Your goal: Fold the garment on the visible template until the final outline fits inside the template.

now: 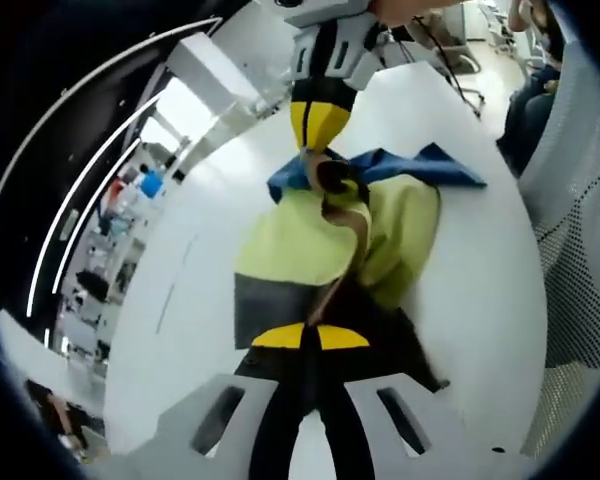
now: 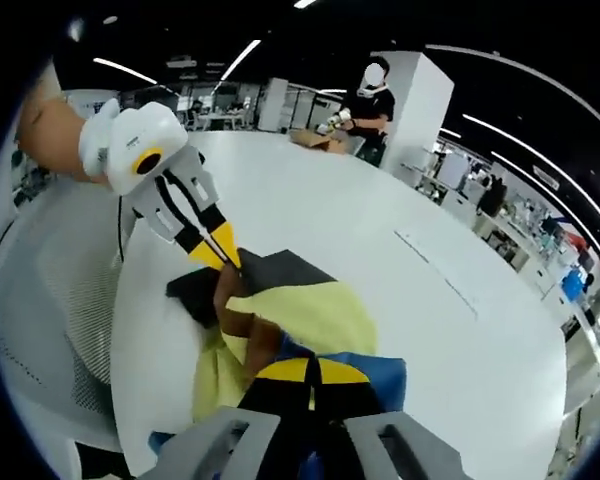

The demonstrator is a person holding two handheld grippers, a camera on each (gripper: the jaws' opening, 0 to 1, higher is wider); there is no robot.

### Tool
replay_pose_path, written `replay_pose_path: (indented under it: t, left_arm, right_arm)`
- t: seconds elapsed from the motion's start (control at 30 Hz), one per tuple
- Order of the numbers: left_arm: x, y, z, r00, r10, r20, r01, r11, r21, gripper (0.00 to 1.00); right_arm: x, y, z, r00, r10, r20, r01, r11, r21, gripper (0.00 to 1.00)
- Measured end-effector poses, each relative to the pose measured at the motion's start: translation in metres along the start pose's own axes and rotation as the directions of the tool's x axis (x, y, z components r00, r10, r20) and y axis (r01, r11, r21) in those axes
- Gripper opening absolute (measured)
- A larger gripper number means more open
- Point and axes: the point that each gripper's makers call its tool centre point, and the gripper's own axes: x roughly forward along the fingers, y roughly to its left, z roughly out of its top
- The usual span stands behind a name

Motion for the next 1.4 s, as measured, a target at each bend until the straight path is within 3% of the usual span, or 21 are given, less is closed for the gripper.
replay_pose_path:
  t: [0.27, 0.77, 0.87, 0.93, 1.1, 1.4]
  left_arm:
    - [-0.012, 0.02, 0.014, 0.995, 0.084, 0.06, -0.08, 0.995, -0.053, 0.0]
    - [-0.029, 0.061, 0.044, 0.966, 0.22, 0.132, -0.207, 0.973, -0.103, 0.0]
    - [-0.03, 0.074, 0.05, 0.959, 0.249, 0.137, -0.237, 0.967, -0.099, 0.0]
    - [-0.03, 0.082, 0.054, 0.954, 0.266, 0.142, -0.251, 0.962, -0.111, 0.0]
    - [-0.034, 0.1, 0.067, 0.936, 0.315, 0.159, -0.301, 0.948, -0.105, 0.0]
    - [-0.042, 0.131, 0.084, 0.905, 0.383, 0.187, -0.373, 0.924, -0.091, 0.0]
  right_arm:
    - [-0.021, -0.015, 0.001, 0.997, -0.059, 0.051, 0.056, 0.996, 0.069, 0.0]
    - [-0.051, -0.047, 0.016, 0.974, -0.179, 0.135, 0.158, 0.976, 0.152, 0.0]
    - [-0.055, -0.054, 0.021, 0.966, -0.211, 0.151, 0.187, 0.969, 0.159, 0.0]
    - [-0.059, -0.064, 0.027, 0.948, -0.267, 0.172, 0.243, 0.959, 0.147, 0.0]
    - [-0.065, -0.072, 0.036, 0.939, -0.285, 0.194, 0.256, 0.953, 0.161, 0.0]
    - [-0.076, -0.094, 0.058, 0.902, -0.353, 0.248, 0.317, 0.932, 0.175, 0.0]
